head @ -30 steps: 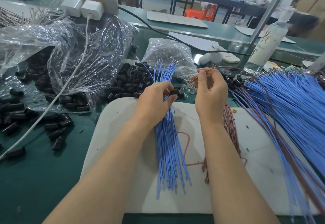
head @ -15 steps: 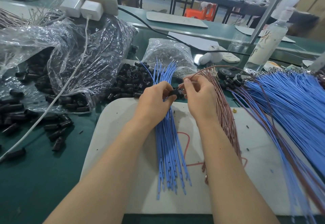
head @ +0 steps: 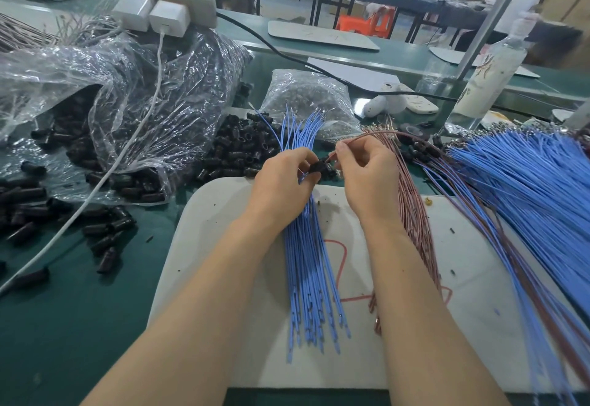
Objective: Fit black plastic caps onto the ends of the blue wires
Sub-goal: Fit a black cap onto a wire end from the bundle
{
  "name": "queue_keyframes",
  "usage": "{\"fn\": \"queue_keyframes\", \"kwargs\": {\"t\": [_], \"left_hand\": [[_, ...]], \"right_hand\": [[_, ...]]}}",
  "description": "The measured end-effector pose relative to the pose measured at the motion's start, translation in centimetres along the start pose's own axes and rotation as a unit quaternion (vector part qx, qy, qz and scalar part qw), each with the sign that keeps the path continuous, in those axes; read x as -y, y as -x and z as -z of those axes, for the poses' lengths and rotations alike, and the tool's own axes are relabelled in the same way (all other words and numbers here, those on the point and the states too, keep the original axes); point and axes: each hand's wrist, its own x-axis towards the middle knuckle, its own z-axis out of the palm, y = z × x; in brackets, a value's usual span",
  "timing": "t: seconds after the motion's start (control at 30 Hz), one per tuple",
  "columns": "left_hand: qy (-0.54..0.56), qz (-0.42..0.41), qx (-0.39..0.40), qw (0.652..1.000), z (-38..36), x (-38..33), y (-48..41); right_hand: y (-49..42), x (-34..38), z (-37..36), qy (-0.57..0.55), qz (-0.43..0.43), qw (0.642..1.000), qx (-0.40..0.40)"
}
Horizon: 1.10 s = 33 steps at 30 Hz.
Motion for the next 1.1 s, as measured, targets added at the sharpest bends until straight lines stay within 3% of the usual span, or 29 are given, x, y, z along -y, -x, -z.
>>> {"fn": "queue_keyframes", "kwargs": {"t": [0.17,0.37,0.57,0.67,0.8,0.87,0.97,1.03,1.1], "left_hand": [[0.007,0.005,-0.008,1.0,-0.1,0.0,0.0],[0.014,-0.011,-0.02,1.0,0.1,-0.2,0.0],[0.023,-0.041,-0.041,0.998,0.1,-0.2,0.0],[0.042,-0.077,-0.053,0.995,0.1,-0.5,0.1],[0.166,-0.027,-0.075,0.983,0.4,-1.1,-0.2],[0.301,0.058,-0.066,0.95,0.9,-1.2,-0.5],[0.491,0.181,-0.026,0.852,1.8,-1.0,-0.8],[0.563,0.221,0.007,0.796,2.1,-0.7,-1.0],[0.589,0.233,0.043,0.772,2.2,-0.6,-1.0]], "right_hand": [[0.2,0.1,-0.1,0.011,0.02,1.0,-0.009],[0.1,-0.2,-0.1,0.08,0.013,0.994,0.067],[0.0,0.0,-0.2,-0.02,-0.066,0.996,0.055],[0.3,0.2,-0.4,-0.017,-0.051,0.993,0.106],[0.7,0.9,-0.6,-0.109,-0.046,0.987,0.108],[0.9,1.4,-0.7,-0.121,-0.026,0.984,0.127],[1.4,2.2,-1.0,-0.102,-0.003,0.983,0.155],[2.0,3.0,-1.3,-0.112,0.012,0.975,0.191],[2.4,3.5,-1.6,-0.085,0.041,0.978,0.184]]}}
